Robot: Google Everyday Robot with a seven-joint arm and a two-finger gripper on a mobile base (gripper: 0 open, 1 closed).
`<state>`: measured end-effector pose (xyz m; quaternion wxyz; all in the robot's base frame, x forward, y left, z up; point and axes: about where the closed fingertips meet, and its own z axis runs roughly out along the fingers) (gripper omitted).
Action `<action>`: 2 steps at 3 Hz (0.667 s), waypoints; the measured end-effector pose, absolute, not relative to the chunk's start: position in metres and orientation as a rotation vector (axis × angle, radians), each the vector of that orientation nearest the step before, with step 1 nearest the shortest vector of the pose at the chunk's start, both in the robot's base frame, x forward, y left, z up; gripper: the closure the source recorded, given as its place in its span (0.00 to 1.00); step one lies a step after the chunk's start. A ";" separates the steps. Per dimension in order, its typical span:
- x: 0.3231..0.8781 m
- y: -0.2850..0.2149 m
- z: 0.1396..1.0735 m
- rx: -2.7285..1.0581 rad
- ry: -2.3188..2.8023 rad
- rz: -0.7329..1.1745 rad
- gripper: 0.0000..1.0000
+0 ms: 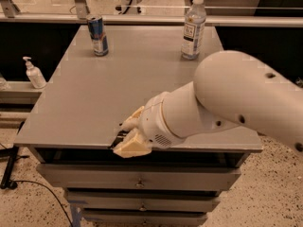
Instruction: Move rxbar chocolate near blue plastic bottle
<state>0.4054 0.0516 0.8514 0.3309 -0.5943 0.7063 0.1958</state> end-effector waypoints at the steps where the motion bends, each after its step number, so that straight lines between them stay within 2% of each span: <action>1: 0.409 0.034 0.871 -1.566 1.855 0.428 1.00; 2: 0.428 0.009 0.885 -1.571 1.850 0.313 1.00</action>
Offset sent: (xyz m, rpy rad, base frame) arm 0.0494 -0.0793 0.0513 -0.1794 -0.1882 -0.0866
